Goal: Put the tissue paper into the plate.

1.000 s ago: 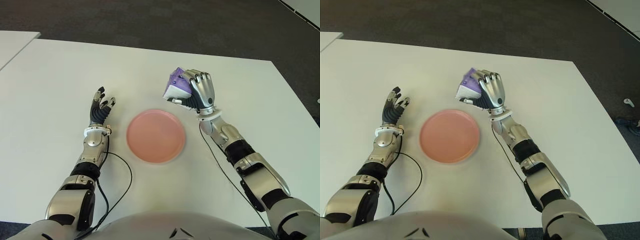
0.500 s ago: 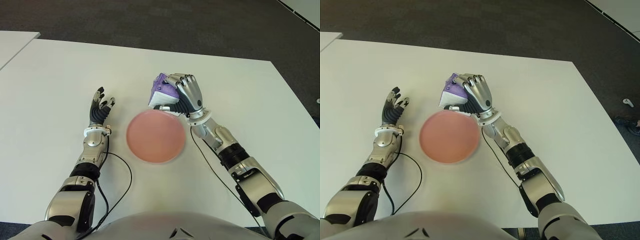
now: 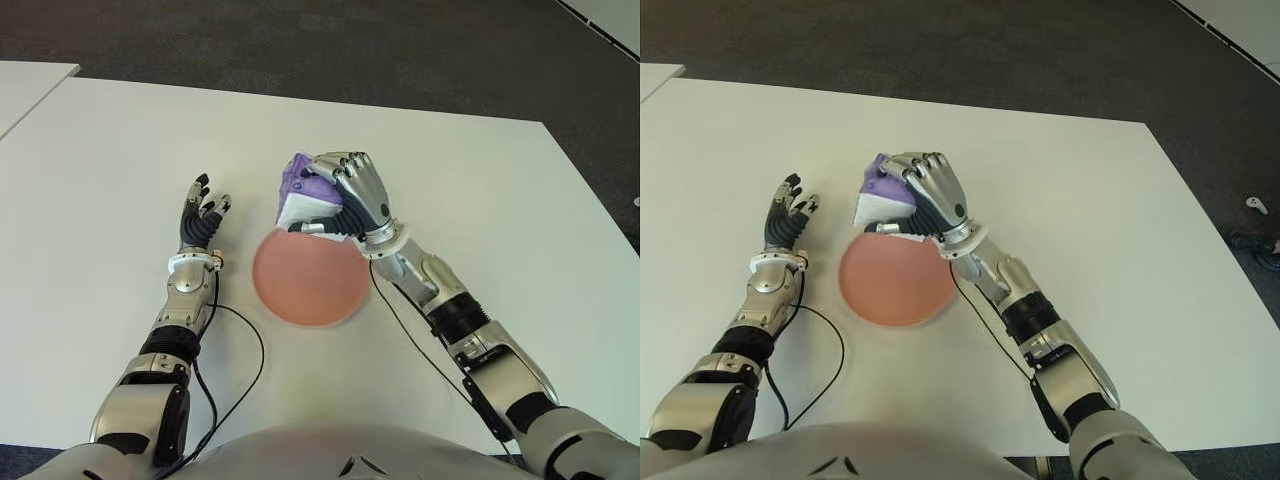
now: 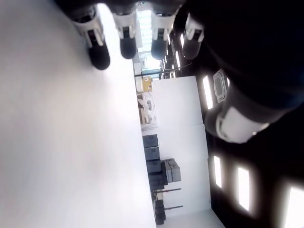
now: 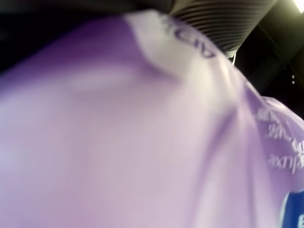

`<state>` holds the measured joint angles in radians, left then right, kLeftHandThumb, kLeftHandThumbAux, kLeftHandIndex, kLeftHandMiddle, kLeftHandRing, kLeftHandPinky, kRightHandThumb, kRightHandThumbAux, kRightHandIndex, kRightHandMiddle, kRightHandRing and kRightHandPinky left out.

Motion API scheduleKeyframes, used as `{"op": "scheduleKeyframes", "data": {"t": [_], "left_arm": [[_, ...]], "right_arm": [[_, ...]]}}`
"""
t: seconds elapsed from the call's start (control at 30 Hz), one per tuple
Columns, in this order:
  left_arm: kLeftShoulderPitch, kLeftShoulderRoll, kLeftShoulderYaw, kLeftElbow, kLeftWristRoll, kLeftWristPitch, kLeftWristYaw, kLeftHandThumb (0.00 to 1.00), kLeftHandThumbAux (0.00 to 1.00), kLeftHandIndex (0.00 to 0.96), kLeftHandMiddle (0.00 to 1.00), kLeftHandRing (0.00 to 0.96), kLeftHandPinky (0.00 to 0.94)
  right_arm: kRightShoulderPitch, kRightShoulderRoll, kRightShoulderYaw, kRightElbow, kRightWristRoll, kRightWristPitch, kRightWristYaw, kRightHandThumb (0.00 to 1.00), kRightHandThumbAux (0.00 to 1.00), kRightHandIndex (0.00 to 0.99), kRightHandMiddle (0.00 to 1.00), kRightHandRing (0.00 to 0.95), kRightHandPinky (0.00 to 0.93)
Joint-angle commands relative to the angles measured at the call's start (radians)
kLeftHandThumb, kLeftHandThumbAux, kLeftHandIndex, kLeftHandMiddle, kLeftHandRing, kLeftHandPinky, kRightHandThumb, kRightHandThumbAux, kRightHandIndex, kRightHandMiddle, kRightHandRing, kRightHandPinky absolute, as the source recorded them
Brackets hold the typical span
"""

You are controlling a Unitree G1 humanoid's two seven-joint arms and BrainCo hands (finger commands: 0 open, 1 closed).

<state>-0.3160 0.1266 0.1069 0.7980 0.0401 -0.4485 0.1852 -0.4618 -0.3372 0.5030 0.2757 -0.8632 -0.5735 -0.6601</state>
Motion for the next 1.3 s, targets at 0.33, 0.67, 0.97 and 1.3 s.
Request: {"op": "scheduleKeyframes", "data": {"t": [0.33, 0.67, 0.97, 1.3], "left_arm": [[0.038, 0.002, 0.0, 0.04, -0.001, -0.015, -0.025, 0.183, 0.613, 0.023, 0.017, 0.021, 0.067], [0.043, -0.006, 0.008, 0.035, -0.013, -0.016, -0.026, 0.183, 0.62, 0.026, 0.03, 0.031, 0.079], [0.042, -0.004, 0.009, 0.032, -0.011, 0.003, -0.015, 0.177, 0.618, 0.02, 0.032, 0.03, 0.065], [0.052, -0.01, 0.017, 0.008, -0.015, 0.0, -0.007, 0.193, 0.633, 0.031, 0.039, 0.038, 0.081]], "right_arm": [[0.025, -0.016, 0.021, 0.06, -0.029, -0.065, 0.081, 0.747, 0.709, 0.441, 0.814, 0.82, 0.829], [0.032, -0.029, 0.02, 0.116, -0.022, -0.068, 0.106, 0.748, 0.708, 0.441, 0.814, 0.816, 0.815], [0.057, -0.042, 0.026, 0.128, -0.03, -0.036, 0.155, 0.749, 0.707, 0.441, 0.799, 0.8, 0.787], [0.056, -0.051, 0.016, 0.185, -0.052, 0.022, 0.167, 0.752, 0.705, 0.442, 0.783, 0.784, 0.779]]}}
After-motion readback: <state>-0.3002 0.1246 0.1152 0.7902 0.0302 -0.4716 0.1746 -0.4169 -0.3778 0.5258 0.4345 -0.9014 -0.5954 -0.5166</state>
